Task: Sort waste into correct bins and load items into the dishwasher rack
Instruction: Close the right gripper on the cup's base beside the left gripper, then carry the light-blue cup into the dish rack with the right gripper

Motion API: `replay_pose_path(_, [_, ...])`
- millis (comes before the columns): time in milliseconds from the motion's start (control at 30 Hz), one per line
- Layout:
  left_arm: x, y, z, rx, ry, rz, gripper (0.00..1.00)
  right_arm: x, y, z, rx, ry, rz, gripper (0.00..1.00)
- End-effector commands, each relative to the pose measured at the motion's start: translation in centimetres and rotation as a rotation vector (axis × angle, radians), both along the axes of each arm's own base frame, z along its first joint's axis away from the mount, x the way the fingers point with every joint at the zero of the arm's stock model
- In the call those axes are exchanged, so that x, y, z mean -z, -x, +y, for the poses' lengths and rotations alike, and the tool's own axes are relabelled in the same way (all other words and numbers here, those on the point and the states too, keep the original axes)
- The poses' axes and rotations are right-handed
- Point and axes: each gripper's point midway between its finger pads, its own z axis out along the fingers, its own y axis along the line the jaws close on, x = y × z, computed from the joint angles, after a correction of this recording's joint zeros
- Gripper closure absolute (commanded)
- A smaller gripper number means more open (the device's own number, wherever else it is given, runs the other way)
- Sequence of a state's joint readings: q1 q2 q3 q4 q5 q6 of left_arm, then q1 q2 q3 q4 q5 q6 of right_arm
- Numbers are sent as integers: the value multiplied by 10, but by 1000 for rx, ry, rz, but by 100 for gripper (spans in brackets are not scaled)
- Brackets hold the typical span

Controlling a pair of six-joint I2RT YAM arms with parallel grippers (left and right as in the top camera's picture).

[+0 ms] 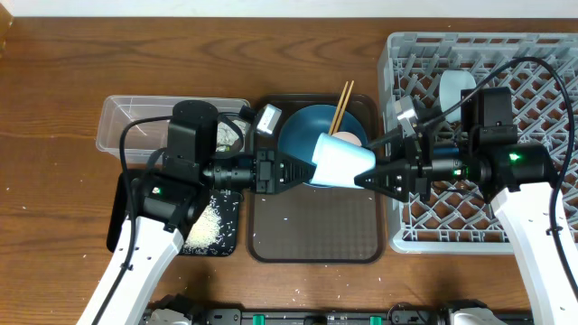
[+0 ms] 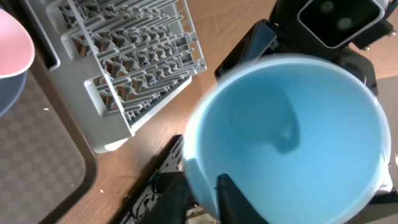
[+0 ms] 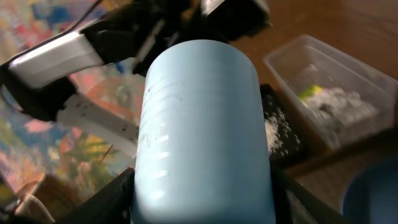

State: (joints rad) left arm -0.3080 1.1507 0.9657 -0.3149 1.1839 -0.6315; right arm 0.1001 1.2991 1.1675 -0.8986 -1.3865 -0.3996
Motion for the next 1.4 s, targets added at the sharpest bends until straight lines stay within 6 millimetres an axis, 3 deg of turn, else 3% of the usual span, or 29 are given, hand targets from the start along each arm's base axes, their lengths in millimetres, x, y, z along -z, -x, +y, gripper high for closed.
replay_pose_path(0, [-11,6,-1,32,25,-28,78,16,-23,-19,157,104,106,52])
replay_pose_path(333, [-5,7,-1,32,20,-11,78,12,-35,-47,271,93,149,53])
replay_pose_path(467, [2,10,1,38,-4,-8,78,25,-40,-62,381,175,219,54])
replay_pose_path(800, [69,7,29,-121,-314,103,78,61,-30,-121,746,479,385,54])
replay_pose_path(1033, [97,1,53,-234,-491,138,77,95,1,-167,931,780,506,54])
replay_pose_path(1267, [103,-6,61,-281,-546,122,63,109,22,-189,993,932,590,55])
replay_pose_path(1367, [103,-6,62,-281,-547,122,48,112,27,-194,1021,964,616,56])
